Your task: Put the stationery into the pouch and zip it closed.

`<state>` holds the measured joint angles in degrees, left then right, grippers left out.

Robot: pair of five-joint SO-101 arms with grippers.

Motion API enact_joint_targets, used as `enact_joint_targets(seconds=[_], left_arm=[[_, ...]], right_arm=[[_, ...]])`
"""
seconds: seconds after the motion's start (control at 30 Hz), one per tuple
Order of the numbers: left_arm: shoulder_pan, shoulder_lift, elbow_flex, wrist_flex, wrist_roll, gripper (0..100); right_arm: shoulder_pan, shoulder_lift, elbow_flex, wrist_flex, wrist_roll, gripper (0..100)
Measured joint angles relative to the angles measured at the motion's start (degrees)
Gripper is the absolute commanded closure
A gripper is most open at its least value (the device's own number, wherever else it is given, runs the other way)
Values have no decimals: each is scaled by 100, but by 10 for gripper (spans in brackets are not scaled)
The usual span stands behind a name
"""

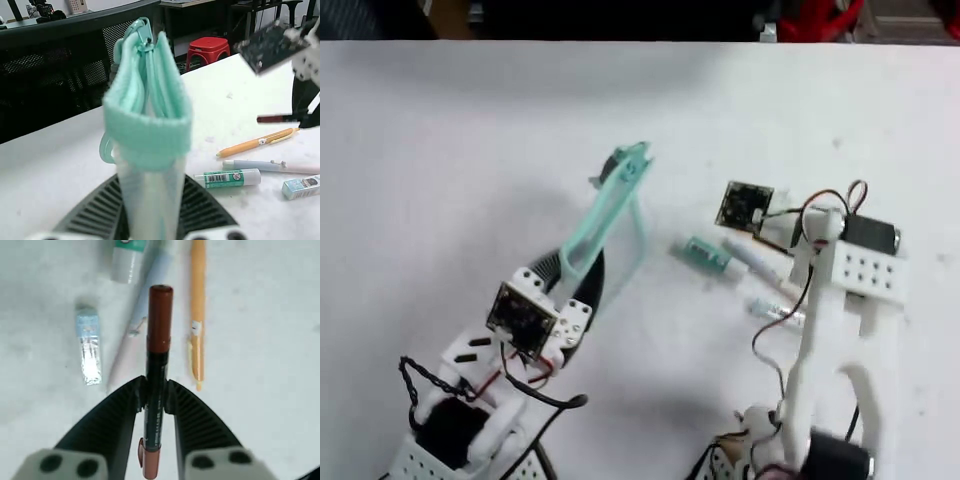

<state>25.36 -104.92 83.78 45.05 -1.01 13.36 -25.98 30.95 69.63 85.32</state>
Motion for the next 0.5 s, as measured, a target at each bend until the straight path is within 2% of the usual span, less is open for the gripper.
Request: enact_joint_targets(seconds=[0.1,0.2,0.5], left_arm=[[0,0,0,0,0,977],[0,0,0,0,0,977],[0,0,0,0,0,977]], right_arm=[[-176,-651,0,0,-510,980],[-413,-1196,-132,0,-1380,978],[-1099,-2303,-1644,26,-5407,979]])
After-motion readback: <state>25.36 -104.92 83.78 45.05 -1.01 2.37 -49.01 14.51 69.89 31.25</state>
